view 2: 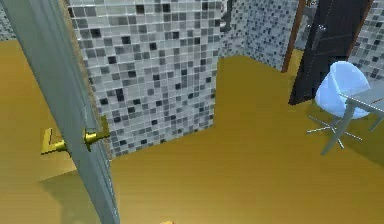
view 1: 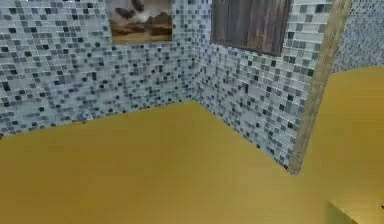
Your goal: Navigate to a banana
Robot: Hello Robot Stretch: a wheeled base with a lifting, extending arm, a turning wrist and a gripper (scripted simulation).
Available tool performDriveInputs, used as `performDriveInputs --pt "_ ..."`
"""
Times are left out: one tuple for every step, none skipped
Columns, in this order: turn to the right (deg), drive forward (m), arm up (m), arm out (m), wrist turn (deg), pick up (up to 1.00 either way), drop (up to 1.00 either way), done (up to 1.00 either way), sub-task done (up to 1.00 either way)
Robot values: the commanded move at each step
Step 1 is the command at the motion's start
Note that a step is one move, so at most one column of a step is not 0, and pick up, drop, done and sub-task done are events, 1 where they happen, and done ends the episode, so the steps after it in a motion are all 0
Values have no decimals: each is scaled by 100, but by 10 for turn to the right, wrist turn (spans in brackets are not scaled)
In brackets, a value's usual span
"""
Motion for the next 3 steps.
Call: performDriveInputs --pt "210 0 0 0 0 0 0 0 0" --pt "30 0 0 0 0 0 0 0 0" --pt "-450 0 0 0 0 0 0 0 0"
